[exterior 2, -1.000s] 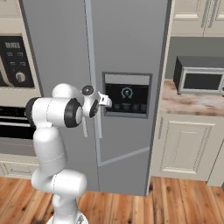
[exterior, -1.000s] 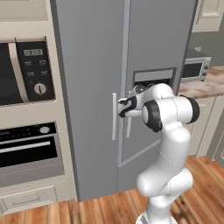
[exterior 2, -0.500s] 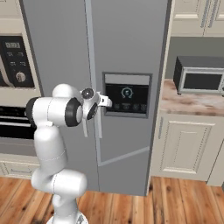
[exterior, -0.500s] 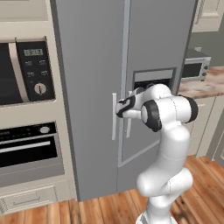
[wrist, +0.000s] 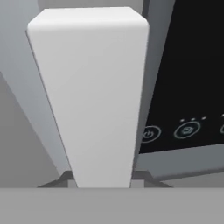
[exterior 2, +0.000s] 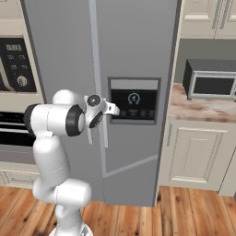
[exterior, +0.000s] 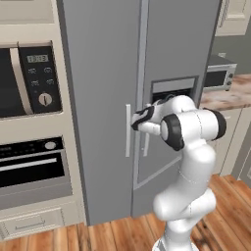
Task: Place one of the steaks on the plate and the other in the bowl. Then place the bowl in the fridge.
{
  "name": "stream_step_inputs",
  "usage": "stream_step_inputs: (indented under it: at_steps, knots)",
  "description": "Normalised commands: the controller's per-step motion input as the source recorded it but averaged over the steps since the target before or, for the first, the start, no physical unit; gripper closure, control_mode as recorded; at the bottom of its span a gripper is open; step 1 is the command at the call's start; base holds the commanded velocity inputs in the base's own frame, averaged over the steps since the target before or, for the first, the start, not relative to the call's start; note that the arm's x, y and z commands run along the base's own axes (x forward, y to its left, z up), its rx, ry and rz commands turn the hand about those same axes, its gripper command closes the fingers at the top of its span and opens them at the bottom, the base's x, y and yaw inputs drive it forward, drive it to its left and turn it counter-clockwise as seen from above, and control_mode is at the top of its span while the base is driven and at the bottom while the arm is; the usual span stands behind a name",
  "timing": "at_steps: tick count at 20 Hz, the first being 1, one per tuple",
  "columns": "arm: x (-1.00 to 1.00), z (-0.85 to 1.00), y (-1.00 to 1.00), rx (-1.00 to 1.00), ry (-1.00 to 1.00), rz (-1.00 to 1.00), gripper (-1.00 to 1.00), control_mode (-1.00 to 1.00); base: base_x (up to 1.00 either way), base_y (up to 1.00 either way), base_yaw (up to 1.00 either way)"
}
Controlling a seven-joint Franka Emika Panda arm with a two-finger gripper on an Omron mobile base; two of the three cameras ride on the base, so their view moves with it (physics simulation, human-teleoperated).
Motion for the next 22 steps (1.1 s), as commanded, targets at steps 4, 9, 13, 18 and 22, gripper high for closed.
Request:
stream_step_inputs:
  at_steps: [4,9,13,18,22]
  knots:
    - [-0.67,0.0,-0.66,0.07,0.0,0.08,1.0,-1.0,0.0,0.0,0.0]
    - [-0.66,0.11,-0.94,0.19,0.0,0.25,1.0,-1.0,0.0,0.0,0.0]
    - [-0.96,0.37,-0.99,0.2,0.0,0.29,1.0,-1.0,0.0,0.0,0.0]
    - [-0.9,0.18,-1.0,0.22,-0.06,0.1,1.0,-1.0,0.0,0.0,0.0]
    - [-0.36,0.47,-0.64,0.08,-0.03,0.16,1.0,-1.0,0.0,0.0,0.0]
